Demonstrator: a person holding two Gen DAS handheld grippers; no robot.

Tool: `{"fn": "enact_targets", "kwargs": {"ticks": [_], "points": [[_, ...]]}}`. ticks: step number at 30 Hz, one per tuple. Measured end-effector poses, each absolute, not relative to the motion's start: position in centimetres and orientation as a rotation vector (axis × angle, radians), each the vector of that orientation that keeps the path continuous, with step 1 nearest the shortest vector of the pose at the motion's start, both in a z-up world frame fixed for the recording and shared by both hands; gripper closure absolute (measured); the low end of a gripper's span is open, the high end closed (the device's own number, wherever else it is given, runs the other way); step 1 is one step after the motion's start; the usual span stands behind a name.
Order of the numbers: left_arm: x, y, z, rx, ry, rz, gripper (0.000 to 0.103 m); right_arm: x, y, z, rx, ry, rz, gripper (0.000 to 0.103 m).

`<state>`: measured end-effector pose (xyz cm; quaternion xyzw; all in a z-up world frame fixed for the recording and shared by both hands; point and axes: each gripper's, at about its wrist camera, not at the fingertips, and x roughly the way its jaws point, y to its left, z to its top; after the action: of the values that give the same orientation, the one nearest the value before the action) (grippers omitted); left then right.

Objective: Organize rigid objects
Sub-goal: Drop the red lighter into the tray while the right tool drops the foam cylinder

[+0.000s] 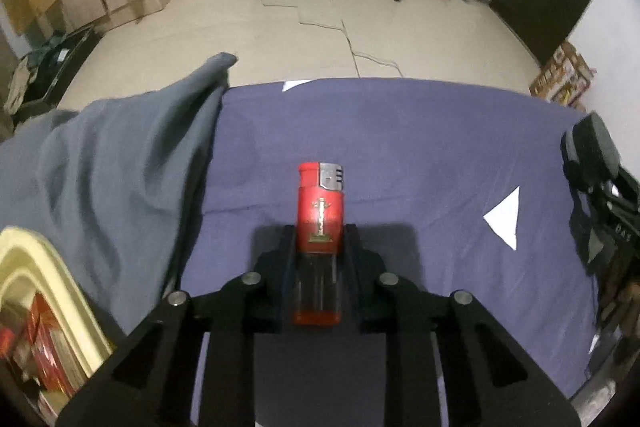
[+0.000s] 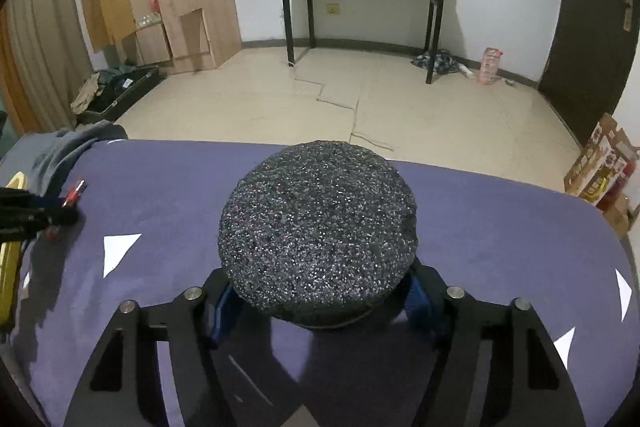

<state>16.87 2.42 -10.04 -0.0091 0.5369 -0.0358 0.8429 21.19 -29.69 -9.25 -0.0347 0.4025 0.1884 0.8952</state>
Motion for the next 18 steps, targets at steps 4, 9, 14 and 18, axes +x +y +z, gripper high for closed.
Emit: {"fn": "enact_targets", "kwargs": {"ticks": [4,9,14,18], "points": [[15.6,2.6,-9.4,-0.075,1.118,-0.058,0.079,20.5,-30.0,-8.1,-0.064,0.842,0.408,0.036],[11.1,4.5,-4.4,-0.122,1.031,-0.055,0.079,17.5,-30.0,-3.7,-0.038,0.774,0.48,0.037],[4.6,9.6,2.7,-0.193,0.942,0.009,0.079,14.4,-26.2,1.5,-0.037,0.727,0.643,0.037],[-1.1,14.5,7.5,-0.177,0.861,0.102,0.079,10.7,-19.8,4.5,-0.111,0.735,0.84,0.037]]}}
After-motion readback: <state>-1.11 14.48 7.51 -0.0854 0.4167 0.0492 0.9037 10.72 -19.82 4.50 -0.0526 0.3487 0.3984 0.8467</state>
